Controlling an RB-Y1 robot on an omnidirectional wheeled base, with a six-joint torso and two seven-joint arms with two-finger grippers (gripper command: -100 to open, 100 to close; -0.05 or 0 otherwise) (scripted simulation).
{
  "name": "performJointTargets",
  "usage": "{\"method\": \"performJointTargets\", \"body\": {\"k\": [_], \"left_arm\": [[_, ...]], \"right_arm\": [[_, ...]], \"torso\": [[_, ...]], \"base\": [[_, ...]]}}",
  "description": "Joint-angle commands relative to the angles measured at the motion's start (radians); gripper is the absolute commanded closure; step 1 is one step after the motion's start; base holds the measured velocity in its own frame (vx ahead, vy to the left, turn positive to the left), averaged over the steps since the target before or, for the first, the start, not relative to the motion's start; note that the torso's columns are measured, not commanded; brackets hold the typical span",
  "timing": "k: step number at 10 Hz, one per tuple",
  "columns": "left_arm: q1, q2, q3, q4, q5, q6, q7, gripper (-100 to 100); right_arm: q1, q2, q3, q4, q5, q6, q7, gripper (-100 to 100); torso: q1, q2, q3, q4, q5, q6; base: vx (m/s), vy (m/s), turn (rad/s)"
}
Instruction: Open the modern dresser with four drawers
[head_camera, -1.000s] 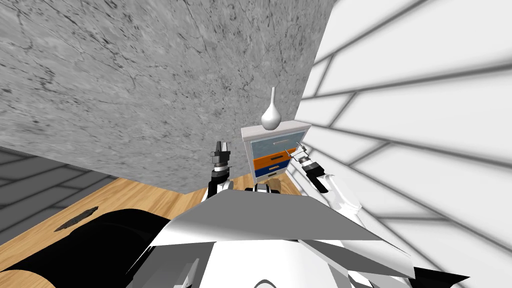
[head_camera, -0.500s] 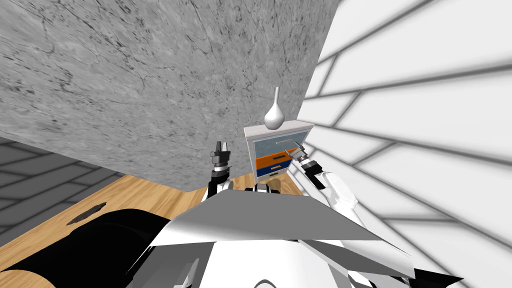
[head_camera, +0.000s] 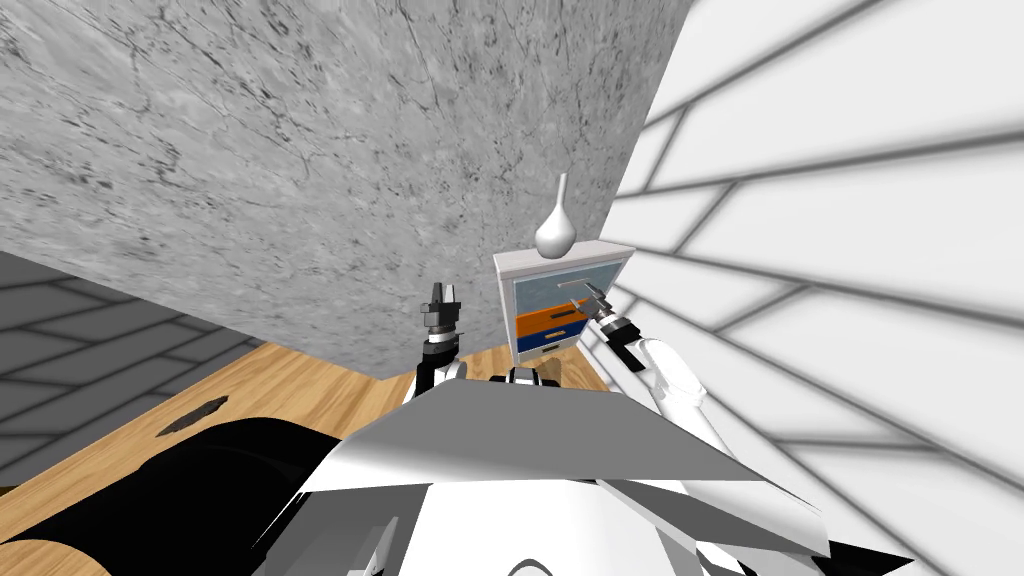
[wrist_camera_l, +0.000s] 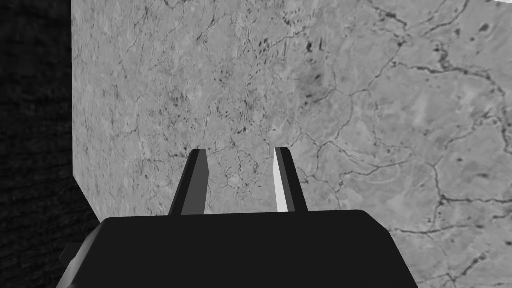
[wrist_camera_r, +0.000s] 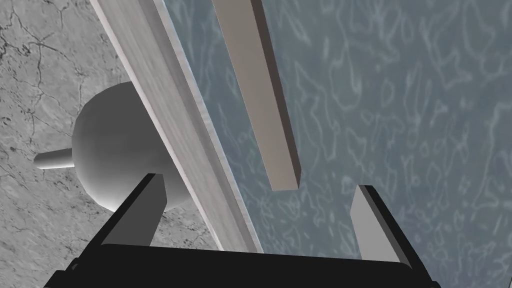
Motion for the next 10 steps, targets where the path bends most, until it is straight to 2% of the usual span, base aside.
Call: {"method": "performJointTargets", "body": {"k": [1, 3, 4, 6, 7, 10], "left_arm": [[0.0, 0.0, 0.0, 0.0, 0.0, 0.0, 0.0, 0], [0.0, 0.0, 0.0, 0.0, 0.0, 0.0, 0.0, 0], [0.0, 0.0, 0.0, 0.0, 0.0, 0.0, 0.0, 0], [0.0, 0.0, 0.0, 0.0, 0.0, 0.0, 0.0, 0], [0.0, 0.0, 0.0, 0.0, 0.0, 0.0, 0.0, 0], [0.0, 0.0, 0.0, 0.0, 0.0, 0.0, 0.0, 0]], "right_arm": [[-0.028, -0.011, 0.005, 0.028, 0.045, 0.011, 0.068, -100], [-0.058, -0.021, 0.009, 0.06, 0.092, 0.018, 0.127, -100], [-0.058, -0.021, 0.009, 0.06, 0.092, 0.018, 0.137, -100], [-0.084, -0.03, 0.012, 0.087, 0.134, 0.025, 0.195, -100], [-0.084, -0.03, 0.012, 0.087, 0.134, 0.025, 0.198, -100], [-0.112, -0.041, 0.015, 0.115, 0.184, 0.032, 0.267, -100]], "torso": [[0.0, 0.0, 0.0, 0.0, 0.0, 0.0], [0.0, 0.0, 0.0, 0.0, 0.0, 0.0], [0.0, 0.0, 0.0, 0.0, 0.0, 0.0], [-0.001, 0.0, 0.0, 0.0, 0.0, 0.0], [0.0, 0.0, 0.0, 0.0, 0.0, 0.0], [0.0, 0.0, 0.0, 0.0, 0.0, 0.0]], "base": [[-0.014, 0.042, 0.031], [-0.014, 0.053, 0.055], [-0.015, 0.04, 0.016], [-0.013, 0.04, 0.036], [-0.01, 0.031, 0.009], [-0.015, 0.03, 0.025]]}}
